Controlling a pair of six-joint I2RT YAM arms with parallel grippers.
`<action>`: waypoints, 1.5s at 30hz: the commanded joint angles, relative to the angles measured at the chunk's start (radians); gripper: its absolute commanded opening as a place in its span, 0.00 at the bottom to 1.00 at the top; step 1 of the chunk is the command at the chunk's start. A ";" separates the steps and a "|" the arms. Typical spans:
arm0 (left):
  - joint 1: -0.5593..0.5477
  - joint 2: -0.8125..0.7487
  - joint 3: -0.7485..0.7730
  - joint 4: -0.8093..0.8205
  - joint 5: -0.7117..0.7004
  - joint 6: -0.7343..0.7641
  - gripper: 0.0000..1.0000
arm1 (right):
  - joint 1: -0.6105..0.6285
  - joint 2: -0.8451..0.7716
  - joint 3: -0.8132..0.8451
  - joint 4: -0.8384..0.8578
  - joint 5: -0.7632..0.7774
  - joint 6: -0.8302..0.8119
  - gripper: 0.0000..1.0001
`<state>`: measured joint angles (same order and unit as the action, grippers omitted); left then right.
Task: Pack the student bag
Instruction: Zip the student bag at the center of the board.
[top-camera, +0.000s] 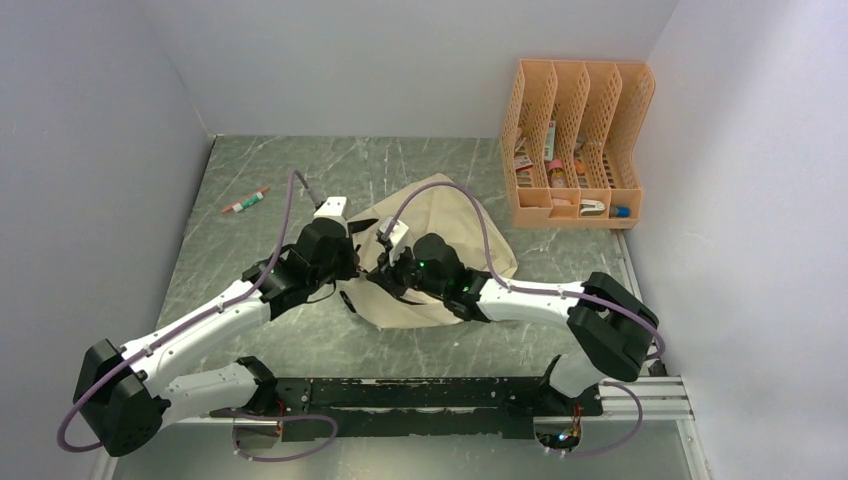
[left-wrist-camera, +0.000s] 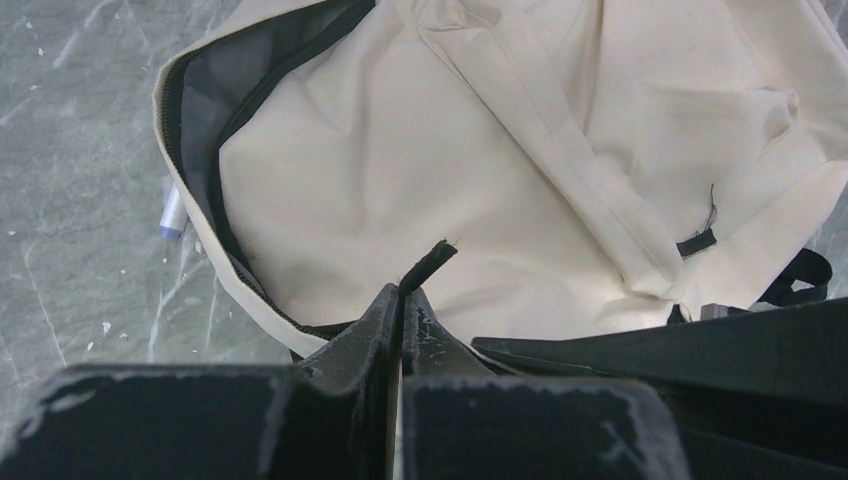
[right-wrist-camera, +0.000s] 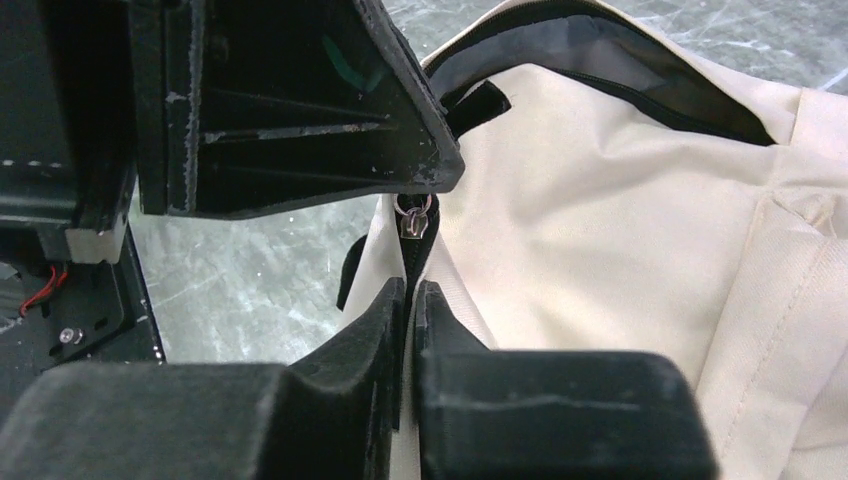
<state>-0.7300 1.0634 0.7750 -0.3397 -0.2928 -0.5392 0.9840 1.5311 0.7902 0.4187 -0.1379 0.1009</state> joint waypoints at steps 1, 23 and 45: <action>0.011 0.016 0.038 0.033 -0.058 -0.011 0.05 | 0.005 -0.043 -0.046 0.008 -0.016 0.022 0.02; 0.130 0.200 0.259 0.037 -0.129 0.069 0.05 | 0.016 -0.197 -0.151 -0.166 -0.407 0.049 0.00; 0.168 0.251 0.228 0.243 0.176 0.183 0.05 | 0.019 -0.395 -0.095 -0.482 -0.381 0.038 0.41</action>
<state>-0.5877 1.3476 1.0004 -0.3222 -0.1936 -0.4240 0.9829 1.2026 0.6899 -0.0383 -0.5713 0.0509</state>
